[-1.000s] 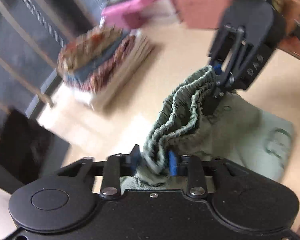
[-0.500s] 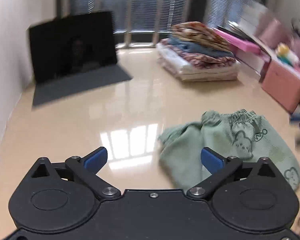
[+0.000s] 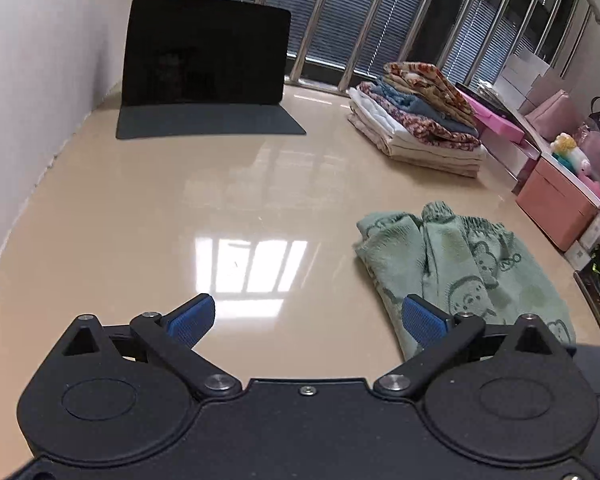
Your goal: Fold clothes
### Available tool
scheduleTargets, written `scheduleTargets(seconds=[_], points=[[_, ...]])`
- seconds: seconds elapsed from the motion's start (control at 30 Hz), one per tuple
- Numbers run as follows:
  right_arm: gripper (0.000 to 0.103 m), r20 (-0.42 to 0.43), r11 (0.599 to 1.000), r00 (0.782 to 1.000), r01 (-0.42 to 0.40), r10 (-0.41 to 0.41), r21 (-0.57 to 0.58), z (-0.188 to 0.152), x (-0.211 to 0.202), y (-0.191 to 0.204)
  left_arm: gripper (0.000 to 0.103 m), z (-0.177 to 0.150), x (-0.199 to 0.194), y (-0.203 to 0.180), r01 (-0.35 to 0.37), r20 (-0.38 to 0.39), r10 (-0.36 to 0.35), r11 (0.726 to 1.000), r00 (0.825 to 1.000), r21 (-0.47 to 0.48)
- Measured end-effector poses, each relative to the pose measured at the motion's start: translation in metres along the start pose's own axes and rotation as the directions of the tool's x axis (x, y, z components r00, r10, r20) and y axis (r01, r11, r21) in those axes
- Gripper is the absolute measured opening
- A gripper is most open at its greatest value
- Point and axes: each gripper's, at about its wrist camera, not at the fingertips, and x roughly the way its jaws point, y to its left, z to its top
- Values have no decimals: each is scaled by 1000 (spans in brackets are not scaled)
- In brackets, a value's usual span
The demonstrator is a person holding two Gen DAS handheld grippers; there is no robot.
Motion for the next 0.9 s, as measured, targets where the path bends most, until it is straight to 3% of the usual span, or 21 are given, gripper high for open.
scheduleTargets(seconds=[0.1,0.17,0.2,0.3,0.4,0.43,0.5,0.57,0.63,0.7,0.73,0.83,0.9], points=[[41,-27,997,1000,-12,15,75,2,3,-12,101,-2,11,-3,44,-33,-44,999,998,-24],[16,-45,992,999,-20,25,125,3,5,-20,100,-2,21,-7,78,-53,-81,995,995,-58],[10,-53,988,998,-23,31,150,3,5,-24,100,-2,28,-8,99,-70,-105,992,992,-83],[5,-47,965,996,-62,76,256,0,-3,-43,99,0,53,-13,166,-110,-190,966,976,-197],[5,30,927,993,-118,115,357,-6,-25,-65,96,4,78,-20,207,-115,-252,929,961,-305],[5,60,918,991,-136,122,373,-8,-34,-69,87,6,84,-24,207,-109,-255,921,961,-329],[5,120,898,983,-173,135,404,-13,-53,-78,61,7,92,-29,202,-99,-258,901,961,-385],[5,173,877,972,-217,157,428,-20,-71,-84,13,6,99,-33,195,-91,-261,874,961,-446],[5,201,862,966,-236,160,448,-28,-81,-92,11,6,102,-37,188,-78,-259,848,963,-496],[5,226,846,961,-253,162,469,-37,-88,-101,9,8,87,-47,178,-49,-229,860,972,-479],[5,254,818,951,-284,175,501,-43,-92,-107,9,13,78,-55,172,-42,-215,872,976,-459],[4,356,712,913,-383,197,588,-65,-109,-126,9,40,59,-100,144,-44,-167,937,985,-319],[4,422,631,891,-426,167,648,-84,-120,-145,9,60,60,-142,125,-63,-141,970,988,-209]])
